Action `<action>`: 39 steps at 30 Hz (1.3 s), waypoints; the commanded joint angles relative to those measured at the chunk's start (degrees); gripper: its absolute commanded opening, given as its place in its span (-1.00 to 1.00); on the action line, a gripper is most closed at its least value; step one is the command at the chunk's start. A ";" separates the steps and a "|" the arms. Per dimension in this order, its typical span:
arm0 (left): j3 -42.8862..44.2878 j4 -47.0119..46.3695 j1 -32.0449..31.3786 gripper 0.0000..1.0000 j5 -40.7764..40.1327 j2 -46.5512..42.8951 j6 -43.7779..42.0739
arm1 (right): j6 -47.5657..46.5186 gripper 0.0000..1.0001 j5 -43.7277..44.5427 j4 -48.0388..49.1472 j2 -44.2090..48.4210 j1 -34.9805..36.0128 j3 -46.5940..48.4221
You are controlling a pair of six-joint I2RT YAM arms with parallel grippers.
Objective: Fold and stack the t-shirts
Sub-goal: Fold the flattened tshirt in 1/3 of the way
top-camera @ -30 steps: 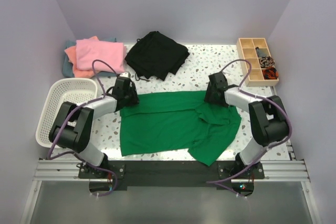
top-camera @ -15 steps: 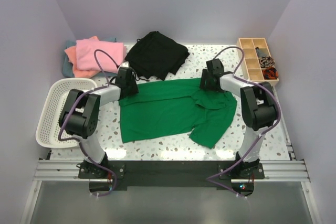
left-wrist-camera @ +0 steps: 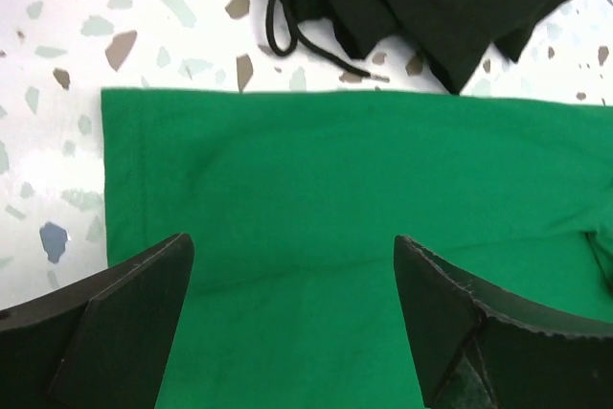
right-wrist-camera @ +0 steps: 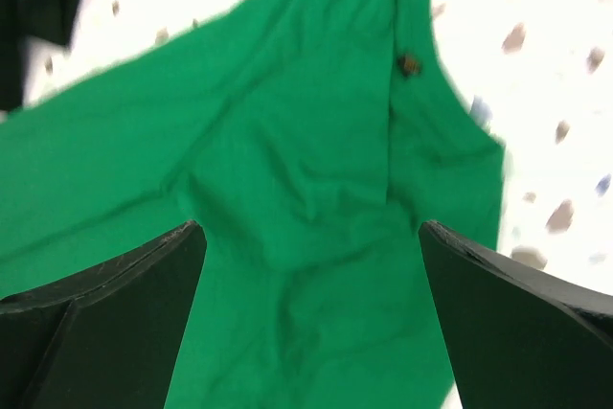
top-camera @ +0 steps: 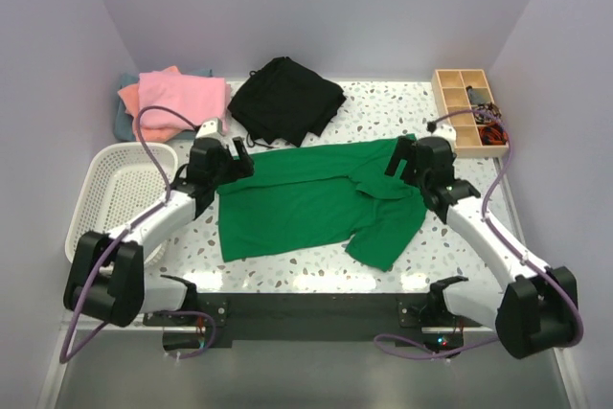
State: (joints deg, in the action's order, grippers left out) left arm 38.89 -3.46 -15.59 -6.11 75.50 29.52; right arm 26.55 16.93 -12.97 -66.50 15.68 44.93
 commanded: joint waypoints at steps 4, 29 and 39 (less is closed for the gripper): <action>-8.91 1.35 -0.84 1.00 1.37 -11.49 2.03 | 11.94 0.97 -10.51 -3.09 12.52 0.14 -13.02; -25.53 13.57 -0.84 1.00 -2.15 -30.60 13.46 | 23.29 0.97 -8.84 -20.07 23.87 0.40 -24.27; -27.29 22.00 -1.19 1.00 -0.84 -32.96 21.01 | 26.36 0.90 -10.95 -27.63 30.82 2.51 -26.73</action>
State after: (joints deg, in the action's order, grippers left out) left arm 13.61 11.90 -16.27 -7.90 44.49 45.69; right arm 50.63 6.50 -36.93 -37.32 17.93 19.84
